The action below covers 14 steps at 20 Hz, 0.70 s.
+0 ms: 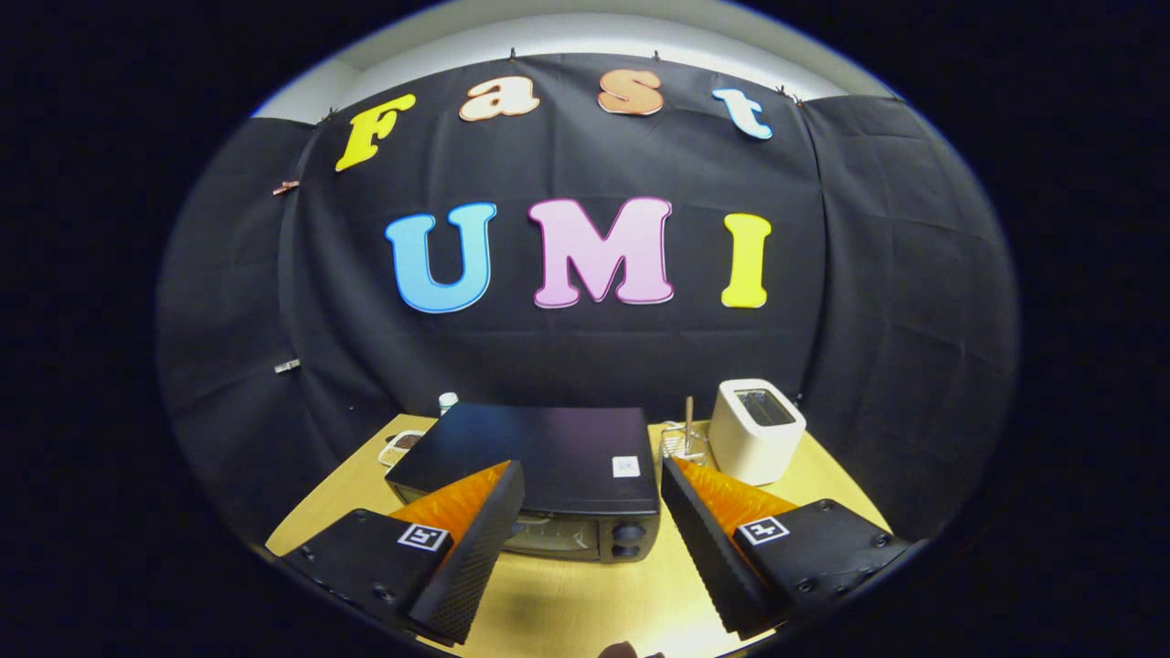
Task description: Open the toaster oven, put the food inside, and close the toaster oven door.
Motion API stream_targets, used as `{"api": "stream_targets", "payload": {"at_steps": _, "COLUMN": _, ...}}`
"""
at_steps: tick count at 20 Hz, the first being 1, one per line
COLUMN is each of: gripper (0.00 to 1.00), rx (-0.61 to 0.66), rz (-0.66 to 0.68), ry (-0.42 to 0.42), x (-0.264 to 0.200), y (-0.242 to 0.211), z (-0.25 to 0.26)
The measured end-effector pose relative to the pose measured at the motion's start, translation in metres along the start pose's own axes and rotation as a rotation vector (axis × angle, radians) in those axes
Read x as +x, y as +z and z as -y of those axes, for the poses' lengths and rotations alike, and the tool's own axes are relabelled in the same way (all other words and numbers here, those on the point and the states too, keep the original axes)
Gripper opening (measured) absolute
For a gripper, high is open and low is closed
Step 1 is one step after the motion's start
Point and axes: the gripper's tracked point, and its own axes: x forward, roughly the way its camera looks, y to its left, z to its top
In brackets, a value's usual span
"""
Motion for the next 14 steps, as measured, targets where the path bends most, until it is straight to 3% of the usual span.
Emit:
{"api": "stream_targets", "payload": {"at_steps": 5, "gripper": 0.98, "rx": -0.023, "rz": 0.1, "ry": -0.016, "x": -0.016, "y": 0.048, "z": 0.046}}
{"api": "stream_targets", "payload": {"at_steps": 14, "gripper": 0.98, "rx": 0.015, "rz": 0.153, "ry": -0.044, "x": -0.04, "y": 0.09, "z": 0.135}}
